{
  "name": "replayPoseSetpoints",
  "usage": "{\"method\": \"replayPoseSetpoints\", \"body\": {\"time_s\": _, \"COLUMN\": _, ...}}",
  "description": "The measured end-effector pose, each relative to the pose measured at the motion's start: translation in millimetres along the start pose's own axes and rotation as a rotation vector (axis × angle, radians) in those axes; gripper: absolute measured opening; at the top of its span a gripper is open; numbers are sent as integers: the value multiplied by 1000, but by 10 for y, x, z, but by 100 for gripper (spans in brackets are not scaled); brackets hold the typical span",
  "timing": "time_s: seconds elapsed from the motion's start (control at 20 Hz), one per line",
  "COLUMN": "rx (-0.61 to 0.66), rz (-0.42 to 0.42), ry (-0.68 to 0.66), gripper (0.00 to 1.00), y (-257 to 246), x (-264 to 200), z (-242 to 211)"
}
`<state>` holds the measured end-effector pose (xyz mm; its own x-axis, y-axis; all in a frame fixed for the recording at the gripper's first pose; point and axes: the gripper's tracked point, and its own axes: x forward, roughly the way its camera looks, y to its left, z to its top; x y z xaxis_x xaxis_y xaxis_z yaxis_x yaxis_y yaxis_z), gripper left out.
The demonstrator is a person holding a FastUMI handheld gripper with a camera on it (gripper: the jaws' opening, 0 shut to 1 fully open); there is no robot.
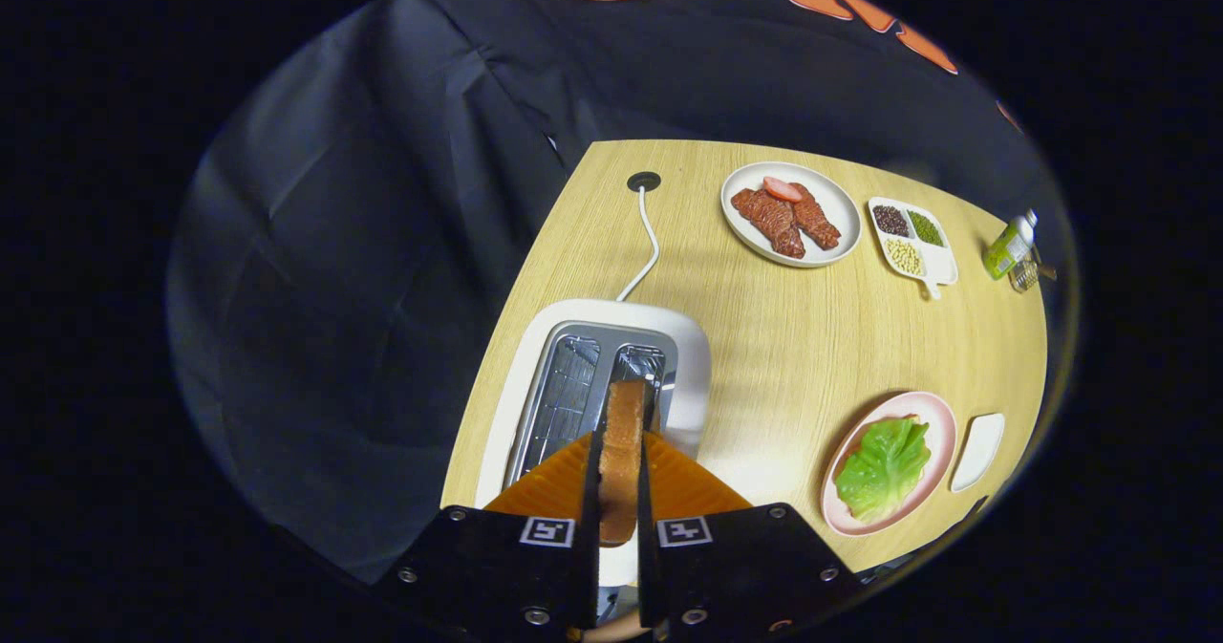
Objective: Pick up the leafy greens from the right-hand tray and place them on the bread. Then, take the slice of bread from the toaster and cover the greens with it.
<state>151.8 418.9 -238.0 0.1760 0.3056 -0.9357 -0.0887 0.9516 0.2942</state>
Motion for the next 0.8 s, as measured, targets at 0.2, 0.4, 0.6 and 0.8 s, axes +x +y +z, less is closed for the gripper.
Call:
{"method": "replayPoseSetpoints", "body": {"time_s": 0.2, "rx": 5, "rz": 75, "ry": -41, "gripper": 14, "y": 50, "x": -188, "z": 82}}
{"method": "replayPoseSetpoints", "body": {"time_s": 0.4, "rx": 20, "rz": 131, "ry": -99, "gripper": 14, "y": -21, "x": -479, "z": 143}}
{"method": "replayPoseSetpoints", "body": {"time_s": 0.6, "rx": 82, "rz": 230, "ry": -163, "gripper": 14, "y": -101, "x": -794, "z": 235}}
{"method": "replayPoseSetpoints", "body": {"time_s": 0.8, "rx": 112, "rz": 283, "ry": -238, "gripper": 14, "y": -294, "x": -1137, "z": 310}}
